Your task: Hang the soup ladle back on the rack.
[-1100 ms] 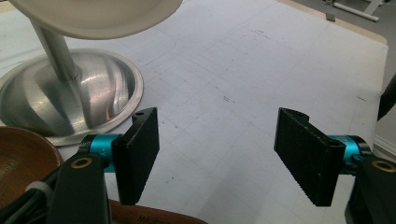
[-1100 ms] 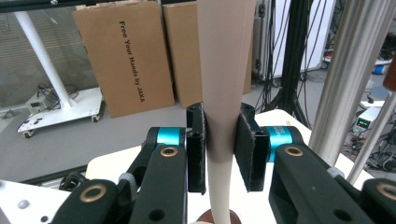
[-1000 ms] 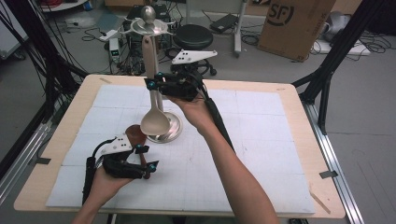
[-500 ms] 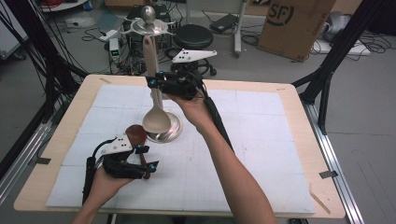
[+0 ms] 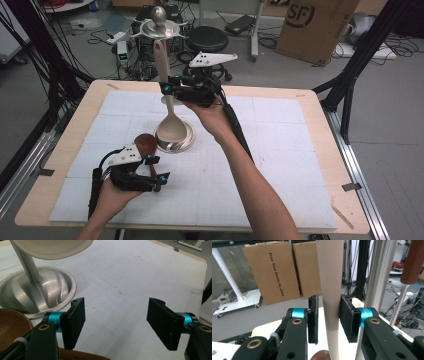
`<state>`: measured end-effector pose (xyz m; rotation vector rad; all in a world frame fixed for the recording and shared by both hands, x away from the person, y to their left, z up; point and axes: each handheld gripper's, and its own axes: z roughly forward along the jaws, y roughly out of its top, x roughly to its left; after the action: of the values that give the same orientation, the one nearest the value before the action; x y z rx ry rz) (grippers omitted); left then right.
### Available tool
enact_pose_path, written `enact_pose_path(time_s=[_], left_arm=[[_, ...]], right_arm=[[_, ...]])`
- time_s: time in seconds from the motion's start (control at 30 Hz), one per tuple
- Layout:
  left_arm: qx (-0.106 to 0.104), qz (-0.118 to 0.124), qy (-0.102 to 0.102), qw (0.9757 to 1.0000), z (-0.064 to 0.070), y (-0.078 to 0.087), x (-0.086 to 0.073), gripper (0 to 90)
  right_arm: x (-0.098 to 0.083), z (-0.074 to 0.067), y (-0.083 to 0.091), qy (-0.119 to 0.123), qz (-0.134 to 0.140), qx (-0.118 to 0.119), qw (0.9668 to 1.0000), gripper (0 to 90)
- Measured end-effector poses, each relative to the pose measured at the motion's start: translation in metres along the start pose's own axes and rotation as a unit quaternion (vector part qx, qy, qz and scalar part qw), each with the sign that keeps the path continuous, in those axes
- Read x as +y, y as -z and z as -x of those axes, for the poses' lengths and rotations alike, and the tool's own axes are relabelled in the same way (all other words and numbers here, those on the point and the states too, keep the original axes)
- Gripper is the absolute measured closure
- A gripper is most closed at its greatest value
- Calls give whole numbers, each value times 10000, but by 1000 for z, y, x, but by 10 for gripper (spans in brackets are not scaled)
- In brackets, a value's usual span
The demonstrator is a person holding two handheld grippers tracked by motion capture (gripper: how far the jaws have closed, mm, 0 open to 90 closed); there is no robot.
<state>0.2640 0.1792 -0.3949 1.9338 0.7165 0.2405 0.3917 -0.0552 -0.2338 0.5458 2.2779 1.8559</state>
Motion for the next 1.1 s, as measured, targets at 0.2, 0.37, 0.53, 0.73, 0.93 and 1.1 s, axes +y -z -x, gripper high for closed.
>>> enact_pose_path(time_s=[0.2,0.37,0.53,0.73,0.93,1.1], left_arm=[[9,-26,8,10000,-1,0,0,314],[12,-42,-18,10000,-1,0,-1,310],[13,-32,7,10000,-2,0,-1,308],[13,-44,-6,10000,-1,0,-1,294],[19,-46,16,10000,-1,0,-1,277],[21,-54,8,10000,-1,0,-1,263]], right_arm=[[0,2,9,13,70,46,10000,665],[0,5,19,26,128,92,9999,644],[2,7,28,34,182,75,9998,689],[6,8,34,151,162,83,9997,823],[17,7,38,238,206,116,9994,894],[26,9,45,259,274,81,9993,894]])
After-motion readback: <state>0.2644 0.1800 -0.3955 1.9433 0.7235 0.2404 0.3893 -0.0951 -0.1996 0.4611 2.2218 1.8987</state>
